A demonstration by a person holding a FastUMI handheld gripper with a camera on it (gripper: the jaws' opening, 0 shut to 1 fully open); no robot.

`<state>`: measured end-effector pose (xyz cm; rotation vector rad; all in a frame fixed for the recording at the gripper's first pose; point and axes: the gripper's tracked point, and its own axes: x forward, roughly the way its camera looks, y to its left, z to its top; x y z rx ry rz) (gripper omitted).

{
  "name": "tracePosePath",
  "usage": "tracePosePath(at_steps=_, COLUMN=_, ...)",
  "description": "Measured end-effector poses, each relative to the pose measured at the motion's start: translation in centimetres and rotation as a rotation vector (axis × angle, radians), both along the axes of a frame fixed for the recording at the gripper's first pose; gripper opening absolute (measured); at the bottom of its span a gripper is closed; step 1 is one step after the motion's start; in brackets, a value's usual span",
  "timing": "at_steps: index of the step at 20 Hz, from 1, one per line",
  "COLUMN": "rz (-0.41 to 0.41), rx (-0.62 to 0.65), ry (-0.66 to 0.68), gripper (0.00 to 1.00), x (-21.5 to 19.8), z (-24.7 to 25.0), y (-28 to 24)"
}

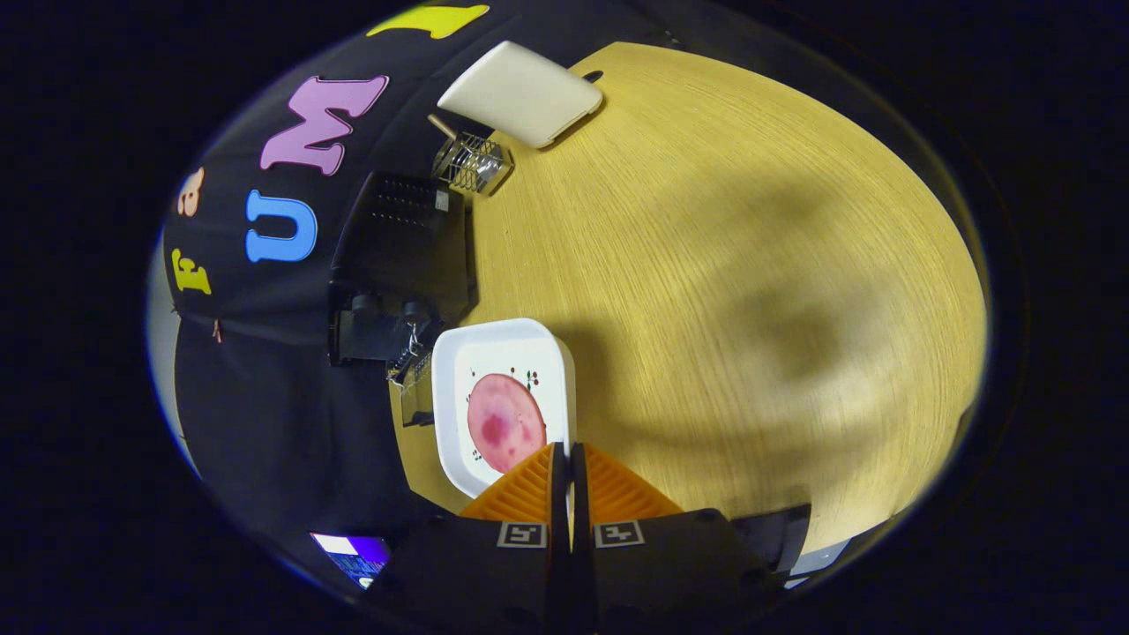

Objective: Open the toaster oven, put the food inside, and close the toaster oven door.

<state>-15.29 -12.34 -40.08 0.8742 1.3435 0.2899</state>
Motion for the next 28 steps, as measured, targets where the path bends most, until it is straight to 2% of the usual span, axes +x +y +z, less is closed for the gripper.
tracePosePath(at_steps=7, rz=-0.024, rx=0.014, ry=-0.038, gripper=0.05, x=-1.1, z=4.9, y=4.8)
tracePosePath(at_steps=13, rz=-0.046, rx=0.011, ry=-0.037, gripper=0.05, x=-2.7, z=7.5, y=12.0)
tracePosePath(at_steps=20, rz=-0.087, rx=-0.002, ry=-0.06, gripper=0.05, x=-1.9, z=8.0, y=20.5)
tracePosePath(at_steps=24, rz=-0.137, rx=-0.014, ry=-0.051, gripper=0.05, x=-0.5, z=7.7, y=24.9)
tracePosePath(at_steps=28, rz=-0.221, rx=-0.038, ry=-0.018, gripper=0.05, x=1.3, z=6.4, y=28.1)
